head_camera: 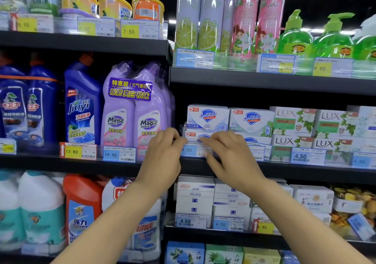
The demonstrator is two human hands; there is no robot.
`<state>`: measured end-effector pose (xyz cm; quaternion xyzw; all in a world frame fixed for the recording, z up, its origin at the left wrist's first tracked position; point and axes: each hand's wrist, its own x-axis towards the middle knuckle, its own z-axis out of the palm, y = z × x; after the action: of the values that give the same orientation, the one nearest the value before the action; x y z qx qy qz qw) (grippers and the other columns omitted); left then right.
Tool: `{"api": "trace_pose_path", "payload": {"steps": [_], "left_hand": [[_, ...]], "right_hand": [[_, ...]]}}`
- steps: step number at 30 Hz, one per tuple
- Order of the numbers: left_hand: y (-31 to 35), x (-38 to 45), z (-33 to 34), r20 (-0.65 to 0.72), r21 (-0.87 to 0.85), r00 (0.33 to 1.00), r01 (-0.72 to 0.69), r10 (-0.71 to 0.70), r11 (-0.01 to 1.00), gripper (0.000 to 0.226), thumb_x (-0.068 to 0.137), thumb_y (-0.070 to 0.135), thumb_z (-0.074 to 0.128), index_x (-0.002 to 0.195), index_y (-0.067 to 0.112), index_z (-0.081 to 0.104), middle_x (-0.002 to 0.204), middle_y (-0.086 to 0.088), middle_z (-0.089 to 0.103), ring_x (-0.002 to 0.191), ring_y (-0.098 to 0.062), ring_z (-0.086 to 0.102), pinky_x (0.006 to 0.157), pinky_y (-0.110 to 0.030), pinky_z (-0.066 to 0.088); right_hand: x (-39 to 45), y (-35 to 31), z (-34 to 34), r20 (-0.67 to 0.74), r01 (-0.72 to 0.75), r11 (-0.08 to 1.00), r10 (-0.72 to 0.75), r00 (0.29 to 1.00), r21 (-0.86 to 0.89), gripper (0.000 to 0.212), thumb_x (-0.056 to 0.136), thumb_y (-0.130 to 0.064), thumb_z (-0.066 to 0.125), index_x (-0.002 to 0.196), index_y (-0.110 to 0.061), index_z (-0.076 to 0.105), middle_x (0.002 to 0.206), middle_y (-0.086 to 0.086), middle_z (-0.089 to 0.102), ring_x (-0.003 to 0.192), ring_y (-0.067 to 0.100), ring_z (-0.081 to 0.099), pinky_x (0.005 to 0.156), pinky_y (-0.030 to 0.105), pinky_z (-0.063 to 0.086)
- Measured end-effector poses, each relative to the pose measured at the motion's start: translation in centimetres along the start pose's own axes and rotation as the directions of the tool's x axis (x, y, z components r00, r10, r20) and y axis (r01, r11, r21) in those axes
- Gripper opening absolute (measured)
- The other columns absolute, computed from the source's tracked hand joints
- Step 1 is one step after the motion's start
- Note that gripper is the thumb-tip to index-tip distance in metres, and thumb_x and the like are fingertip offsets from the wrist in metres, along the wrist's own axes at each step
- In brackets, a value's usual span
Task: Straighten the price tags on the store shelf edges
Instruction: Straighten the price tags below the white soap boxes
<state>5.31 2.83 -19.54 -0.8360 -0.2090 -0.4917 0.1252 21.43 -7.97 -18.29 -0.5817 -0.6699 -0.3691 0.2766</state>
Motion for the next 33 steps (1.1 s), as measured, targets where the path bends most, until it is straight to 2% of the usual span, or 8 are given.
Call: {"api": "trace_pose_path", "payload": {"steps": [4, 7, 13, 17, 21, 24, 29, 33], "left_hand": [[0.3, 0.2, -0.2, -0.044, -0.002, 0.998, -0.049, 0.049, 0.999, 0.041, 0.067, -0.003, 0.057, 0.105, 0.008, 0.068, 0.096, -0.008, 0.057, 0.085, -0.025, 0.045, 0.073, -0.035, 0.035], [2.0, 0.3, 0.2, -0.04, -0.058, 0.995, -0.093, 0.091, 0.994, 0.035, 0.075, 0.009, 0.051, 0.106, 0.014, 0.067, 0.098, -0.002, 0.059, 0.088, -0.023, 0.048, 0.075, -0.036, 0.035], [6.3, 0.9, 2.4, 0.032, -0.132, 0.993, -0.107, 0.112, 0.985, 0.03, 0.079, 0.016, 0.057, 0.108, 0.017, 0.065, 0.099, 0.002, 0.057, 0.093, -0.02, 0.049, 0.081, -0.031, 0.033], [7.8, 1.6, 3.5, 0.036, -0.102, 0.995, -0.086, 0.09, 0.991, 0.031, 0.08, 0.016, 0.057, 0.11, 0.016, 0.064, 0.1, 0.001, 0.057, 0.092, -0.022, 0.05, 0.081, -0.034, 0.034], [8.4, 1.9, 4.4, 0.009, -0.071, 0.996, -0.082, 0.083, 0.994, 0.034, 0.082, 0.013, 0.053, 0.114, 0.014, 0.064, 0.098, 0.001, 0.057, 0.09, -0.02, 0.047, 0.082, -0.032, 0.032], [8.5, 2.0, 4.9, -0.028, -0.062, 0.997, -0.08, 0.078, 0.995, 0.035, 0.084, 0.012, 0.046, 0.114, 0.012, 0.064, 0.097, -0.002, 0.057, 0.089, -0.021, 0.046, 0.08, -0.032, 0.033], [8.7, 2.3, 5.2, -0.068, -0.035, 0.995, -0.069, 0.066, 0.997, 0.032, 0.083, 0.007, 0.054, 0.114, 0.011, 0.064, 0.096, -0.003, 0.057, 0.088, -0.024, 0.047, 0.077, -0.033, 0.034], [8.6, 2.4, 5.3, -0.073, -0.036, 0.995, -0.074, 0.071, 0.997, 0.034, 0.083, 0.006, 0.056, 0.115, 0.013, 0.064, 0.096, -0.003, 0.058, 0.088, -0.026, 0.049, 0.076, -0.037, 0.038]], "right_hand": [[-2.9, 2.0, -2.3, -0.118, -0.067, 0.998, 0.066, 0.991, 0.0, 0.035, 0.09, -0.029, 0.047, 0.114, -0.012, 0.065, 0.101, 0.004, 0.062, 0.095, 0.025, 0.053, 0.082, 0.035, 0.037], [-4.9, 4.0, -4.1, -0.186, -0.128, 0.992, 0.123, 0.975, -0.014, 0.033, 0.09, -0.028, 0.047, 0.11, -0.01, 0.067, 0.1, 0.004, 0.063, 0.096, 0.023, 0.053, 0.082, 0.038, 0.041], [-7.3, 7.4, -5.0, -0.091, -0.208, 0.977, 0.203, 0.975, -0.053, 0.036, 0.089, -0.028, 0.048, 0.115, -0.01, 0.065, 0.108, 0.005, 0.064, 0.102, 0.027, 0.055, 0.088, 0.039, 0.042], [-7.0, 8.1, -4.8, -0.072, -0.185, 0.981, 0.181, 0.981, -0.064, 0.037, 0.09, -0.03, 0.047, 0.116, -0.011, 0.064, 0.108, 0.004, 0.062, 0.101, 0.026, 0.054, 0.088, 0.038, 0.041], [-6.3, 8.5, -4.4, -0.098, -0.16, 0.985, 0.153, 0.983, -0.062, 0.035, 0.086, -0.023, 0.054, 0.116, -0.008, 0.065, 0.105, 0.005, 0.061, 0.1, 0.024, 0.051, 0.085, 0.038, 0.042], [-6.0, 8.6, -4.1, -0.099, -0.127, 0.991, 0.123, 0.987, -0.03, 0.038, 0.089, -0.027, 0.047, 0.116, -0.008, 0.064, 0.101, 0.005, 0.061, 0.096, 0.023, 0.049, 0.083, 0.037, 0.043], [-5.8, 8.9, -3.5, -0.12, -0.092, 0.996, 0.092, 0.988, 0.004, 0.035, 0.087, -0.021, 0.054, 0.117, -0.006, 0.064, 0.097, 0.005, 0.059, 0.093, 0.024, 0.049, 0.079, 0.038, 0.043], [-5.4, 8.9, -3.1, -0.129, -0.064, 0.998, 0.065, 0.99, 0.014, 0.036, 0.088, -0.024, 0.049, 0.116, -0.007, 0.064, 0.096, 0.005, 0.058, 0.093, 0.022, 0.046, 0.081, 0.033, 0.038]]}}
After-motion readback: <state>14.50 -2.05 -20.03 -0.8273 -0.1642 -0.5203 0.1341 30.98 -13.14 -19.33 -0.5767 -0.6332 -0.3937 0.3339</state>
